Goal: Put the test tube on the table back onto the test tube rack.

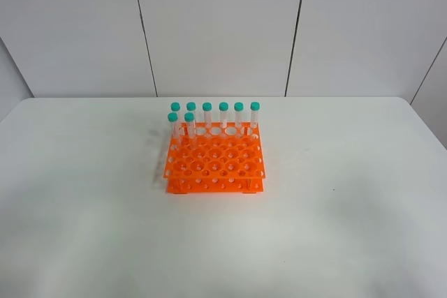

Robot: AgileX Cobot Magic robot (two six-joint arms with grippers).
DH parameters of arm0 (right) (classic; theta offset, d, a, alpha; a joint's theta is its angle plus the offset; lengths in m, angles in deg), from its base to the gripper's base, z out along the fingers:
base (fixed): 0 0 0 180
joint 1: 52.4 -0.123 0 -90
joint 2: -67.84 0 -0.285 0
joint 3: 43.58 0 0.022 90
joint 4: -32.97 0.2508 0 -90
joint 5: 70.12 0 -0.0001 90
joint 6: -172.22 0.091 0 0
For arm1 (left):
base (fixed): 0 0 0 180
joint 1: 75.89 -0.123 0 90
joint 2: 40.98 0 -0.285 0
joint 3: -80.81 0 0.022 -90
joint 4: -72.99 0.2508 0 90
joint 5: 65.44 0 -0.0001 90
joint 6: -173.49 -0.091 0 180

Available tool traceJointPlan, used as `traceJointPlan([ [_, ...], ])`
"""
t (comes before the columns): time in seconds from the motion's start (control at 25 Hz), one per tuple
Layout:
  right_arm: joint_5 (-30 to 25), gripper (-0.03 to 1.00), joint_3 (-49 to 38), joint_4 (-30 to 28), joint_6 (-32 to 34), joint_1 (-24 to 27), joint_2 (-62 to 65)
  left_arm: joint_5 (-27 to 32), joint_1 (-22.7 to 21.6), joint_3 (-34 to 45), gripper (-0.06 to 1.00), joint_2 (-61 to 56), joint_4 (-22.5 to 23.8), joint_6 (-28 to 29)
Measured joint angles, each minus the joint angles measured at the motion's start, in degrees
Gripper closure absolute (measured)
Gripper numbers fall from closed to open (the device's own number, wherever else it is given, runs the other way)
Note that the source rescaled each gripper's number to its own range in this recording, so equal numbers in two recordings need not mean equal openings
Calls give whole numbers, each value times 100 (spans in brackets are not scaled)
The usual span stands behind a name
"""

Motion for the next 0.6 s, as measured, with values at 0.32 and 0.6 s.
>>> traceJointPlan([
  [0.32, 0, 17, 0, 0, 0, 0, 0, -5, 0, 0, -5, 0, 0, 0],
  [0.6, 0, 17, 0, 0, 0, 0, 0, -5, 0, 0, -5, 0, 0, -11],
])
